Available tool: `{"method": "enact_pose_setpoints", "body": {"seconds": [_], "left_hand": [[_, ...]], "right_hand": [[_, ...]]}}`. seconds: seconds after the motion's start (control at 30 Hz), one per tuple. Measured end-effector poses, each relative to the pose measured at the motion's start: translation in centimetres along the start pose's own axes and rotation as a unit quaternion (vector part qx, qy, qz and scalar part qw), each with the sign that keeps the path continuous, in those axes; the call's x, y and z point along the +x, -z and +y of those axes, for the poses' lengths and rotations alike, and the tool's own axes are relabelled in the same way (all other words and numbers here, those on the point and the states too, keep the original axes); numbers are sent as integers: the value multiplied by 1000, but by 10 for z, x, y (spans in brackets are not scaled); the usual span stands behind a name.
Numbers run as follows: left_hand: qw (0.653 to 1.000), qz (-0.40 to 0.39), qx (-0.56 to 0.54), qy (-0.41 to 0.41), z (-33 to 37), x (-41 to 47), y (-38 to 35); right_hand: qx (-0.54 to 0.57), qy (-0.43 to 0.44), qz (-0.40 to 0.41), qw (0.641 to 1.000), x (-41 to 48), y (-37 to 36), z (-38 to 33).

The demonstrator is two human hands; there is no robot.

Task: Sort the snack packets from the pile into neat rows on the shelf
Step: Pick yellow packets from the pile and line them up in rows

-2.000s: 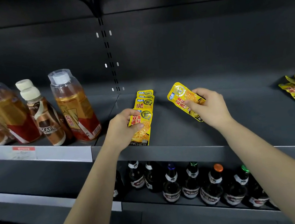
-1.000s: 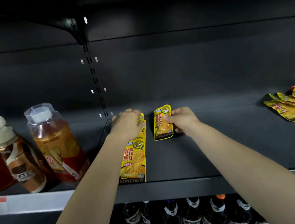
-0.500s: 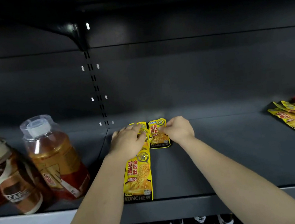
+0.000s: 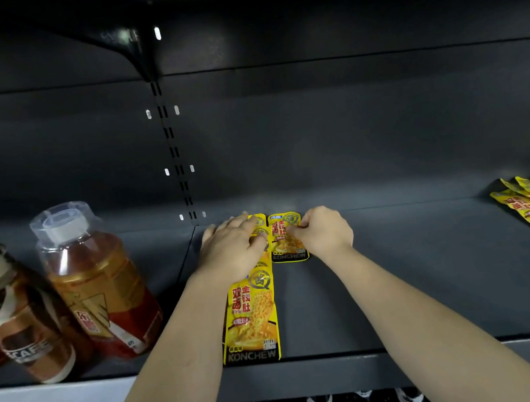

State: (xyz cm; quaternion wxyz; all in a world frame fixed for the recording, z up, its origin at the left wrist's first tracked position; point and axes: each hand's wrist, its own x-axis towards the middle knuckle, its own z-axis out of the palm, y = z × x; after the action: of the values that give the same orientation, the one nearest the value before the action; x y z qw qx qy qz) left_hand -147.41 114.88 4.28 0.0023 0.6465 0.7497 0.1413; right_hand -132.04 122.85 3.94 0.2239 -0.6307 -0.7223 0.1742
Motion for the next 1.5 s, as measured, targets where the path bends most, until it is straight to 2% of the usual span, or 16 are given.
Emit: {"method": "enact_pose_setpoints", "body": {"seconds": [0.3, 0.5, 0.67, 0.8, 0.93, 1.03, 1.17, 1.5], "left_hand": [[999, 36, 6, 9, -1, -2, 1], [999, 44, 9, 11, -5, -2, 0], [998, 58, 23, 8, -2, -10, 4], [994, 98, 47, -22, 13, -16, 7], [987, 91, 97, -93, 59, -14, 13], [982, 94, 89, -136, 108, -8, 13], [976, 108, 79, -169, 179, 8, 4], [975, 34, 43, -213, 340, 51, -46]], "right_hand": [[-51, 30, -5, 998, -2, -1, -2], [-10, 42, 22, 999, -7, 3, -3], [43, 50, -36, 997, -7, 16, 1], [34, 109, -74, 991, -13, 49, 29], [-24, 135, -53, 989, -13, 91, 78], [-51, 130, -21, 990, -9, 119, 119], [-67, 111, 32, 991, -4, 153, 175], [-81, 83, 114, 987, 16, 224, 300]]}}
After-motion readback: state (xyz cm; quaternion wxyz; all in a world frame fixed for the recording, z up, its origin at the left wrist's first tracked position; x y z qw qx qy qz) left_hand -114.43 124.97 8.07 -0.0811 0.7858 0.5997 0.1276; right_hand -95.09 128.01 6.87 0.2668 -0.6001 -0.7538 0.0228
